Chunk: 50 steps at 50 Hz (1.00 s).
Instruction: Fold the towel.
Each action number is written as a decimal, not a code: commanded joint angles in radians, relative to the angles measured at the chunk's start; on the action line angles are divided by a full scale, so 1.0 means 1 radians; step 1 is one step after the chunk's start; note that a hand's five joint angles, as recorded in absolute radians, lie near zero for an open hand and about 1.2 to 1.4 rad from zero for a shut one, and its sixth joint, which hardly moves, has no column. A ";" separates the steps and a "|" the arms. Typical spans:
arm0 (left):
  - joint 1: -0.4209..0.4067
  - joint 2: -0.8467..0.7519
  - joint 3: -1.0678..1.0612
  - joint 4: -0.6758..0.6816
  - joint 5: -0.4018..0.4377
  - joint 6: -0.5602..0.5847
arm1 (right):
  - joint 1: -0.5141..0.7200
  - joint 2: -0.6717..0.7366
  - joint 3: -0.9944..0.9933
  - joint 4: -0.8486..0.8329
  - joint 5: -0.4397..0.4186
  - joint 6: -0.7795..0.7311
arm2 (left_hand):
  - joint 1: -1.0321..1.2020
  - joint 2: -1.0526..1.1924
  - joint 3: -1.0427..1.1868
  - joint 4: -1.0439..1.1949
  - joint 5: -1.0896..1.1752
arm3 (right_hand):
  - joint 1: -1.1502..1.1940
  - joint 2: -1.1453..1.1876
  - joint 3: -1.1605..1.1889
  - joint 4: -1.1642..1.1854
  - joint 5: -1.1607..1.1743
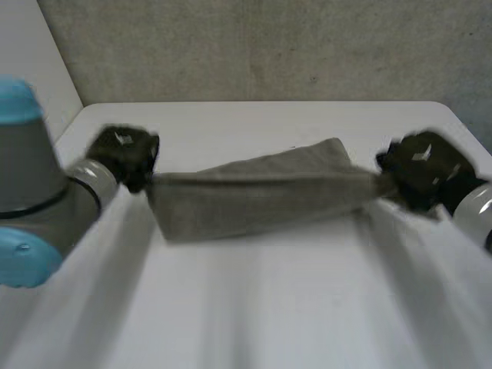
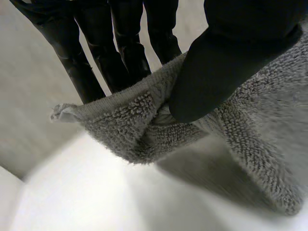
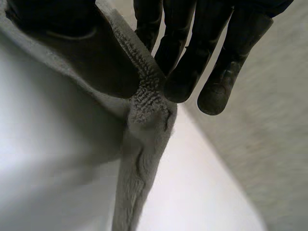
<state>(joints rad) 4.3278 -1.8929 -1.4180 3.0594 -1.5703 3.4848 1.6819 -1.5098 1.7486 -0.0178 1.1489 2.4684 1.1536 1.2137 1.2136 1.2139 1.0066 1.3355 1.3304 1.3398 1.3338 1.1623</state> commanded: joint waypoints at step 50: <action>-0.010 -0.011 0.089 0.644 -0.145 0.076 | 0.153 0.283 -0.661 0.152 0.098 -0.026 | 0.243 0.183 0.183 0.182 0.215 | 0.061 0.066 0.056 0.062 0.059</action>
<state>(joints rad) 4.3081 -1.9181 -1.1252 3.7475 -1.7168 3.5617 1.8279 -1.2503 1.0064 -0.1102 1.2935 2.4575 1.1536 1.2172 1.2168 1.2188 1.0288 1.3367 1.3305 1.3403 1.3340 1.1899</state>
